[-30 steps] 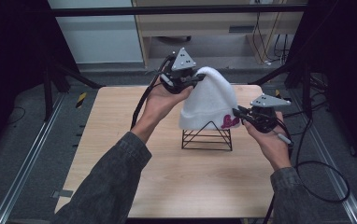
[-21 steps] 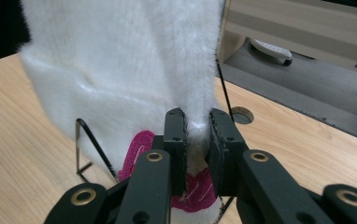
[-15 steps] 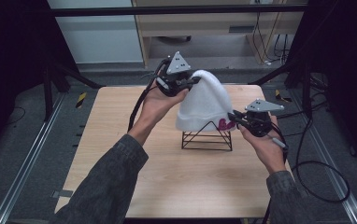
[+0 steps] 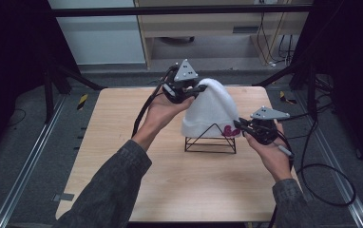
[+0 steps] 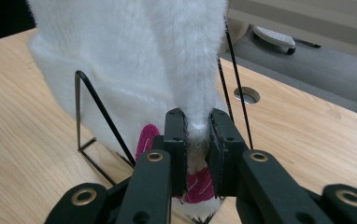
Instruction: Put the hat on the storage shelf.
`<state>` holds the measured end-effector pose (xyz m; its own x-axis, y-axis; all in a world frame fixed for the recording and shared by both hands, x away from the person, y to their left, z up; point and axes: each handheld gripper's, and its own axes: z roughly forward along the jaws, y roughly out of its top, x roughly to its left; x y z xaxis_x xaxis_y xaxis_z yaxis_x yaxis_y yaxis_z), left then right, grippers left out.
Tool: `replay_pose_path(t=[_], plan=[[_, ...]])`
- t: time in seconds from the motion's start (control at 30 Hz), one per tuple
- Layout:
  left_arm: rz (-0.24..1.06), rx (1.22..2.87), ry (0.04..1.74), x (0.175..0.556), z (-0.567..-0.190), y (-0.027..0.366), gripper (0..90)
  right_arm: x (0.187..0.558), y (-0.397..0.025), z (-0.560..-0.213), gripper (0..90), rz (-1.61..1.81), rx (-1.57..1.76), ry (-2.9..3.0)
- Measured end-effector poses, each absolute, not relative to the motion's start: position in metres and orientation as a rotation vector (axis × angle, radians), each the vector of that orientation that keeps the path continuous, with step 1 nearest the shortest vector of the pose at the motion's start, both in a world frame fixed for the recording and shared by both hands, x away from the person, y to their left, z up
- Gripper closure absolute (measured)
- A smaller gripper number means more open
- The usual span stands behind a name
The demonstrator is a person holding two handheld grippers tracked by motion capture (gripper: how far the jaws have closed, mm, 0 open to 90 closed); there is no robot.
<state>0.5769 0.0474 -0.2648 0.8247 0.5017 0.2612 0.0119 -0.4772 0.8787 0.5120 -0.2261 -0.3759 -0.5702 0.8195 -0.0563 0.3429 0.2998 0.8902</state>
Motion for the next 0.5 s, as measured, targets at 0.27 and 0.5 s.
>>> replay_pose_path(t=[0.27,0.5], plan=[[0.598,2.023,0.369,0.575,-0.272,0.041,79.1,0.511,-0.23,-0.386,79.1,1.199,1.051,2.078],[0.579,2.031,0.361,0.575,-0.28,0.037,79.0,0.51,-0.236,-0.393,79.0,1.184,1.065,2.086]])
